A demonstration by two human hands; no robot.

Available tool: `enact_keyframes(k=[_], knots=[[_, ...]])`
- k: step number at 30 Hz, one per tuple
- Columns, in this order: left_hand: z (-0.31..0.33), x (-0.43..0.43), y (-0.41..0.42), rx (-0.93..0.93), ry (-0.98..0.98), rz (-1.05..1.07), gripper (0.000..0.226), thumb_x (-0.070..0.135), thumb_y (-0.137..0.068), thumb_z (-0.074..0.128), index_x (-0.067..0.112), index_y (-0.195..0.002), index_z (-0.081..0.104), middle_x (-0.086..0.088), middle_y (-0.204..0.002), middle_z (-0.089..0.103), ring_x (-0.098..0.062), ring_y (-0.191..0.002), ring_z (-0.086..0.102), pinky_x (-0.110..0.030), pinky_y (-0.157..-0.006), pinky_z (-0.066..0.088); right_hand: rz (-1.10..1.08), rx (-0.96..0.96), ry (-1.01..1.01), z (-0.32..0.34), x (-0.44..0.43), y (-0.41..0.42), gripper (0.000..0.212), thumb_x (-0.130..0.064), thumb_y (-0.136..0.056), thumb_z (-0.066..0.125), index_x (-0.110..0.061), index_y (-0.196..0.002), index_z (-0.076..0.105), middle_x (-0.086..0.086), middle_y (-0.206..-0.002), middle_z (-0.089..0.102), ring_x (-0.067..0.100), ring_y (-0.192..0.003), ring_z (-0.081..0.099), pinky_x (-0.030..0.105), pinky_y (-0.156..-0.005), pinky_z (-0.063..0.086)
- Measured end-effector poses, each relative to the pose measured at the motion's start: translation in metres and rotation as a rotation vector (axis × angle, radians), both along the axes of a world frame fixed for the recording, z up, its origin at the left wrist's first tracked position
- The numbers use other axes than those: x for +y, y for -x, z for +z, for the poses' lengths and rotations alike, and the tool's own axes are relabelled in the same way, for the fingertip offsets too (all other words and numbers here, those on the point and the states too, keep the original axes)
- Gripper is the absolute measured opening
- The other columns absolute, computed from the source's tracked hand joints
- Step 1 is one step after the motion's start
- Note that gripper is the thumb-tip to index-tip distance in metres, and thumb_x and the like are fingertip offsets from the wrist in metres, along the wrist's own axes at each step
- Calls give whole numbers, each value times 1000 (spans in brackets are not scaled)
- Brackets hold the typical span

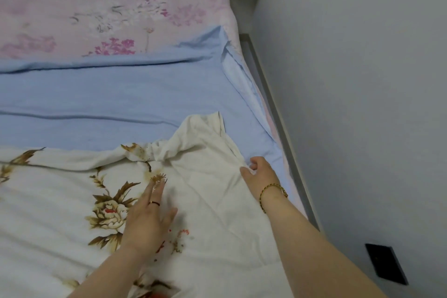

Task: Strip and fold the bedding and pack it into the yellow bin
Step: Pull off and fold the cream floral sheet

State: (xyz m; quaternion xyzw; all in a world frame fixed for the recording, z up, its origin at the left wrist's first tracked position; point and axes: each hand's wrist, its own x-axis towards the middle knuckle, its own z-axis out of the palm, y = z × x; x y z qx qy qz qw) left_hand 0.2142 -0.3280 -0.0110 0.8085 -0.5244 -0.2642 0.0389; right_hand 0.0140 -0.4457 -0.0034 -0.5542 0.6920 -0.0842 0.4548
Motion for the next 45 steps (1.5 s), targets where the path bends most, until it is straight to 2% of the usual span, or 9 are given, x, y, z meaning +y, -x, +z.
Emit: enact_keyframes(k=[6,9,11,17,24,31,36,40,45], knots=[[2,-62,-28,-112,100,116,67,43,-93,42,24,-149,8,0,-158,2,-15,-145,-3,-37,-114,-7,83,-13,-238,3,-46,-34,42,-41,-91,52,-7,-116,56,8,-107,60,23,-89,53,24,-77,41],[2,-92,-37,-96,112,95,69,42,-93,44,24,-149,8,-2,-158,3,-17,-145,-1,-37,-115,-5,-276,-263,151,8,-61,-19,17,-20,-94,51,-6,-95,62,3,-85,57,20,-87,52,14,-63,37],[-2,-109,-39,-94,88,39,70,43,-93,42,24,-149,5,-1,-158,0,-17,-145,-2,-37,-115,-4,-489,-227,379,10,-63,4,18,-18,-94,50,-3,-95,61,5,-86,54,19,-87,52,17,-65,34],[-33,-135,-21,-133,-92,-106,71,53,-94,26,26,-147,-13,-3,-156,-18,-19,-143,-19,-42,-115,-10,-399,-214,6,-5,-68,34,18,-21,-92,53,-9,-104,55,5,-92,57,21,-88,51,27,-80,39],[-57,-139,-19,-198,-64,-83,72,59,-92,21,28,-146,-17,-3,-154,-23,-19,-142,-24,-43,-114,-14,-302,-208,71,3,-140,6,51,-34,-85,62,-7,-126,49,9,-118,57,24,-102,54,30,-86,43],[-50,-150,-32,-138,287,63,60,48,-89,43,24,-143,31,-4,-155,16,-19,-145,2,-35,-110,-14,-615,-40,578,11,-176,24,24,-18,-95,43,-12,-72,44,-6,-66,38,16,-80,41,21,-54,27],[-16,-189,-46,-229,397,298,59,23,-93,47,16,-146,23,-8,-156,11,-23,-145,3,-45,-114,-10,-485,-40,316,10,-155,48,43,-24,-96,45,-11,-136,34,5,-118,48,18,-111,46,23,-85,34],[-19,-163,-34,-221,311,125,60,24,-97,37,18,-149,10,-7,-157,-2,-21,-145,-4,-42,-113,-13,-296,-13,193,2,-112,57,64,-27,-92,52,-15,-146,19,9,-149,29,25,-136,31,34,-108,28],[-31,-72,14,-21,182,-115,62,44,-91,31,20,-147,21,-7,-157,5,-22,-145,6,-37,-116,-1,-122,-112,45,-1,-30,68,51,-19,-91,55,-15,-139,38,7,-140,41,15,-119,41,26,-99,33]])
